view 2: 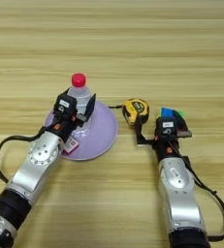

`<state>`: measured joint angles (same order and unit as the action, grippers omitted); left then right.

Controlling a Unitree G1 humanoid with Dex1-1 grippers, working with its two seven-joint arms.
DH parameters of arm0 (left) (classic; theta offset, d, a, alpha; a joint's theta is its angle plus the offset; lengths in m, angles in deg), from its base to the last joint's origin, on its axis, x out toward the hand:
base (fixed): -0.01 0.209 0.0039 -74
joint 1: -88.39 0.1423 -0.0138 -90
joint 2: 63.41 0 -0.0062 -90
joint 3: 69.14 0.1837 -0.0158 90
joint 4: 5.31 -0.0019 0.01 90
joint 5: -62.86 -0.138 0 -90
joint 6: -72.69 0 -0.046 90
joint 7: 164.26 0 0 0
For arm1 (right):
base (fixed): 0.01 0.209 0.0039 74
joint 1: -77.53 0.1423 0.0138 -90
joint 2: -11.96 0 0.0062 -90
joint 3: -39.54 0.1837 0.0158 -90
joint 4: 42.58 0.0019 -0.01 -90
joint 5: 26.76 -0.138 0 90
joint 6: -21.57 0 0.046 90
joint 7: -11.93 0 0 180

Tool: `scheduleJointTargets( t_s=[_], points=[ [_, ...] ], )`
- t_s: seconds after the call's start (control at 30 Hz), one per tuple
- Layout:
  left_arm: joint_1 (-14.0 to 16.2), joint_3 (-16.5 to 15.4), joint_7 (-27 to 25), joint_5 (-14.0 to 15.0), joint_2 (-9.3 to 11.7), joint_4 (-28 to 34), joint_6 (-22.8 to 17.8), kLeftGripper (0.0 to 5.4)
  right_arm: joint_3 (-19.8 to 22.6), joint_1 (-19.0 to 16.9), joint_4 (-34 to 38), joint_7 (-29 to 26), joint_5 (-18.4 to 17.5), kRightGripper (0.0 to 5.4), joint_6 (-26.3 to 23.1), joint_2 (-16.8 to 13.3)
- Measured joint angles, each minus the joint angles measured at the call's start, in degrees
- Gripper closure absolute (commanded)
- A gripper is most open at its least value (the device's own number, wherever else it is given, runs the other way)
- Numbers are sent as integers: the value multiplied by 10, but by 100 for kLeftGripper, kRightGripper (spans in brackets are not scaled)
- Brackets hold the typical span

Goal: Move the objects on the table

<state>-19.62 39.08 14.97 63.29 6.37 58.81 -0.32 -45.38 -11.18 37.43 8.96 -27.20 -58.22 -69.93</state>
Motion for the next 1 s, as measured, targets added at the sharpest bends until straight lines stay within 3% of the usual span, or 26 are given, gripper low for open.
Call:
scheduleJointTargets(
  t_s=[0.9,1.0],
  points=[
    [8,0,7,0,2,4,2,220,0,0,0,0,0,0,0,0],
    [10,-3,8,0,4,9,3,175,0,0,0,0,0,0,0,-1]
  ],
)
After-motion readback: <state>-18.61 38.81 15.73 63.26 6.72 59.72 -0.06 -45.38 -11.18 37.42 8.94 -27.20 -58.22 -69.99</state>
